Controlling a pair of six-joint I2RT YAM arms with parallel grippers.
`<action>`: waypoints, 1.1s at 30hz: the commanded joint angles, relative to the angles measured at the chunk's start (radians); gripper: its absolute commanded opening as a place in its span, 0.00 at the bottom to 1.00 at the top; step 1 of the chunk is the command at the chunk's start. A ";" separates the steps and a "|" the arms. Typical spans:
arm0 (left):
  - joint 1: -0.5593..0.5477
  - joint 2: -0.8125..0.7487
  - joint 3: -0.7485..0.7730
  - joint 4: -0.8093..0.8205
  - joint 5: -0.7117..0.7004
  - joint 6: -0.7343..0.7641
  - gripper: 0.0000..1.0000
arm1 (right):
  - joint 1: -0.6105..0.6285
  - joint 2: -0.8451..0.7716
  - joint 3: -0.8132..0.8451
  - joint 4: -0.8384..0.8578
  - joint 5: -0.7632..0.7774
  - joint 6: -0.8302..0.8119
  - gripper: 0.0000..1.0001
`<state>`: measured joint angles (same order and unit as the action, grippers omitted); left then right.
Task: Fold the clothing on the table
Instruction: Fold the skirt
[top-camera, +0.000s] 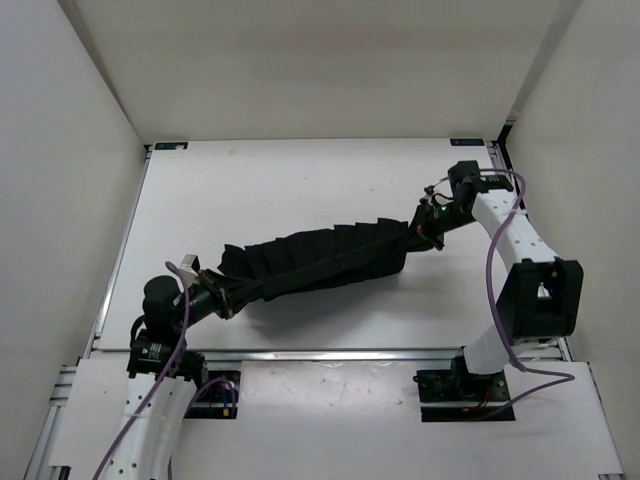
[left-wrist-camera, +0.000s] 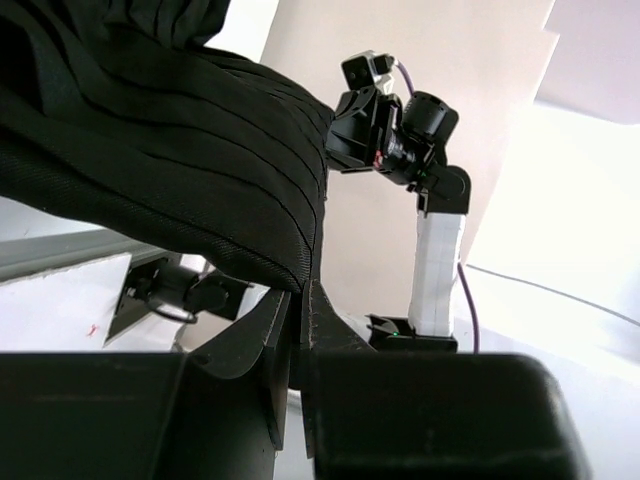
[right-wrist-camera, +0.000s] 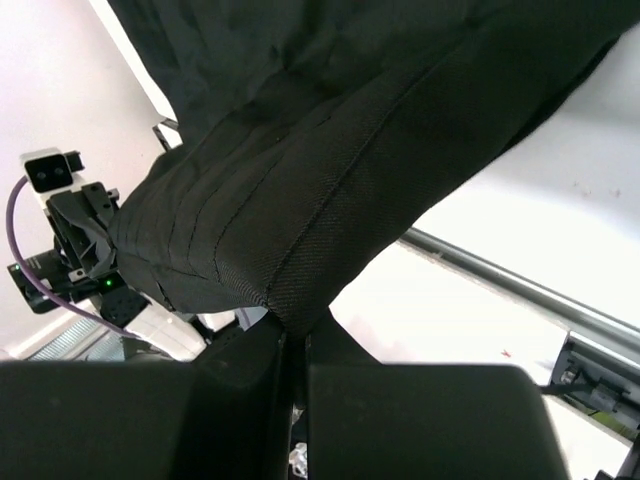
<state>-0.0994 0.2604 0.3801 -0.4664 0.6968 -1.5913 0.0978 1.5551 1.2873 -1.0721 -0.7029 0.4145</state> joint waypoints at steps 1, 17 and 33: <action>0.018 0.042 0.003 0.095 -0.036 -0.027 0.00 | -0.017 0.058 0.108 0.058 0.086 -0.029 0.00; 0.052 0.283 -0.024 0.319 -0.118 -0.030 0.00 | 0.011 0.499 0.621 -0.012 0.097 -0.052 0.00; 0.033 0.159 -0.035 0.135 -0.160 0.001 0.00 | 0.059 0.622 0.909 -0.184 0.206 -0.089 0.00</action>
<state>-0.0692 0.5236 0.3527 -0.2047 0.5625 -1.6051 0.2035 2.2684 2.2173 -1.3296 -0.6823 0.3492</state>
